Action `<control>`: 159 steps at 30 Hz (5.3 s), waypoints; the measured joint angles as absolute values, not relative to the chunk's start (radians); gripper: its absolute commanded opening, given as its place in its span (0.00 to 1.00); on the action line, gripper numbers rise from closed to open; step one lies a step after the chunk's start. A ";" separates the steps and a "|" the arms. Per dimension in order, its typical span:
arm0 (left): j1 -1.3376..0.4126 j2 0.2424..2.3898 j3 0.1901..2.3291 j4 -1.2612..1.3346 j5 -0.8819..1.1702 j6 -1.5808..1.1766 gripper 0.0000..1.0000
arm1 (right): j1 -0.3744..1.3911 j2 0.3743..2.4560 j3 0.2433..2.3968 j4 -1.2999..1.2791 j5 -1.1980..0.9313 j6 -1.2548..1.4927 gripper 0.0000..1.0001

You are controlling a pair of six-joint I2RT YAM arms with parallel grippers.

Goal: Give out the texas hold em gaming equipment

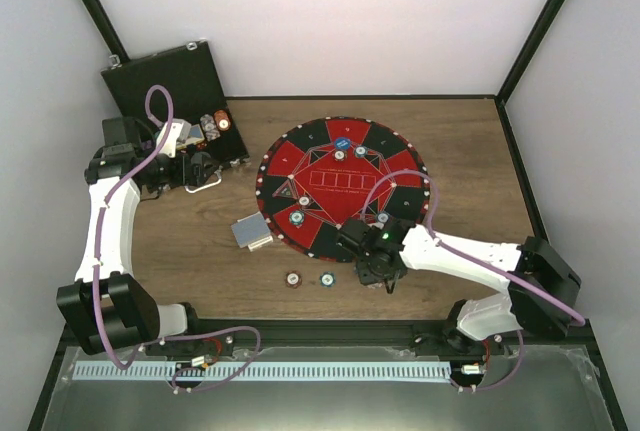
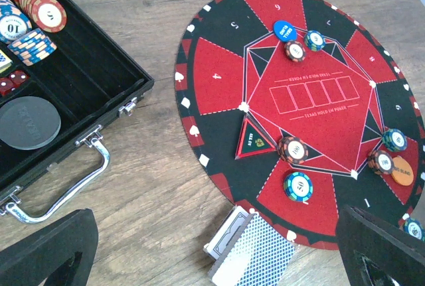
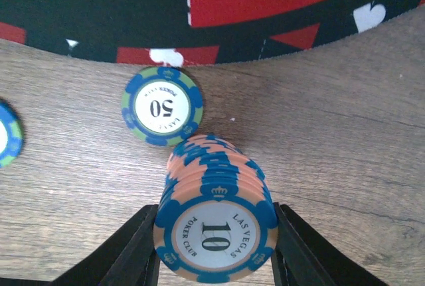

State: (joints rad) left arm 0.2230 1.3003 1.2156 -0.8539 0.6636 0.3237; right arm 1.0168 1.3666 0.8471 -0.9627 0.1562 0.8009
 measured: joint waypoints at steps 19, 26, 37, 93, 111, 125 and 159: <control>0.223 1.300 1.216 -0.855 0.667 0.324 1.00 | 0.973 1.688 1.325 -0.930 0.229 0.597 0.32; 0.223 1.300 1.216 -0.857 0.668 0.324 1.00 | 0.901 1.930 1.469 -0.814 0.213 0.481 0.31; 0.223 1.300 1.216 -0.861 0.667 0.324 1.00 | 0.863 2.069 1.540 -0.737 0.183 0.405 0.32; 0.223 1.300 1.202 -0.857 0.686 0.330 1.00 | 0.923 1.367 0.830 -0.889 0.097 0.694 0.74; 0.223 1.300 1.202 -0.858 0.685 0.335 1.00 | 0.946 1.404 0.793 -0.864 0.081 0.733 0.67; 0.223 1.298 1.202 -0.858 0.684 0.338 1.00 | 0.946 1.413 0.788 -0.862 0.083 0.743 0.50; 0.223 1.298 1.203 -0.861 0.683 0.345 1.00 | 0.931 1.430 1.060 -1.007 0.158 0.692 0.38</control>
State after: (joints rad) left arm 0.2230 1.2984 1.2026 -0.8608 0.6830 0.3447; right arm 0.9306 1.4296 1.0603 -1.0069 0.1581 0.6922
